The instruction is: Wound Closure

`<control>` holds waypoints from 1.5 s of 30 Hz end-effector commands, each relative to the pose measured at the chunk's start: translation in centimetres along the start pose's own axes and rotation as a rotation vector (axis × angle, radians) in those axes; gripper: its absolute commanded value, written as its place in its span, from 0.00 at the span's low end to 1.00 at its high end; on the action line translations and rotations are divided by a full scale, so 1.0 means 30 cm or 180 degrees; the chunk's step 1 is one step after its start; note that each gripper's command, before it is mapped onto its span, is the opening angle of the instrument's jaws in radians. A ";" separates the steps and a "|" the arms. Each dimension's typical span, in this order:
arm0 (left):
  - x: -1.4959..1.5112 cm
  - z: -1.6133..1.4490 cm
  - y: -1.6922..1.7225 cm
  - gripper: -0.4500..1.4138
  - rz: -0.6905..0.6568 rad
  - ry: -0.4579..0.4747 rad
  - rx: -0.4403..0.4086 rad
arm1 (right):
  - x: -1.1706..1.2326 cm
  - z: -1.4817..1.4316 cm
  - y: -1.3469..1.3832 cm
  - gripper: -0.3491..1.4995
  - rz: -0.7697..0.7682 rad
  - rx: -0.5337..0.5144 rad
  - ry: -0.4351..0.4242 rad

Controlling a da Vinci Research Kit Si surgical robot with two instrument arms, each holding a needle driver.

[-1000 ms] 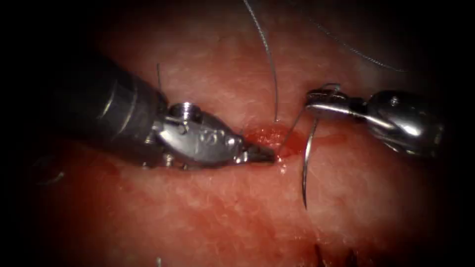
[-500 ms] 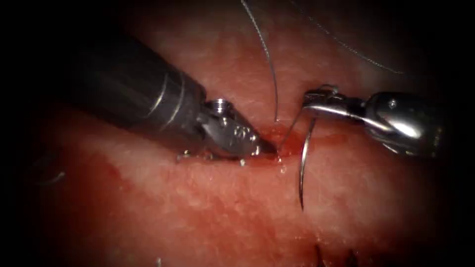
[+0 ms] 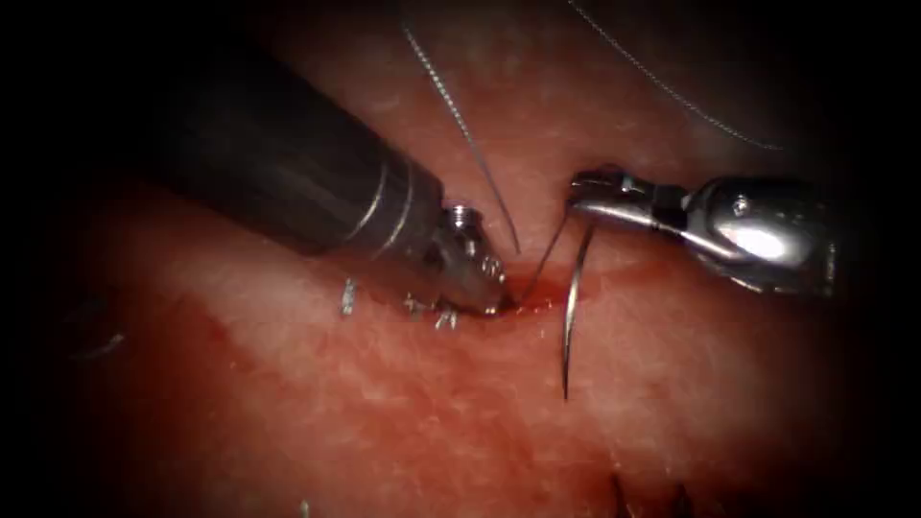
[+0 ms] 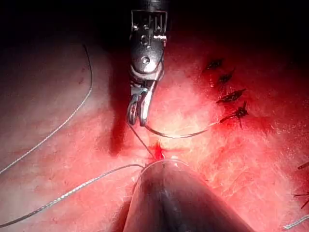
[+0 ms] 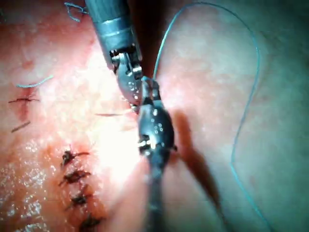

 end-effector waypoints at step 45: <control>0.002 -0.016 0.014 0.42 -0.0246 0.0258 -0.0216 | -0.0147 0.0115 -0.0137 0.00 -0.2471 0.0004 0.0430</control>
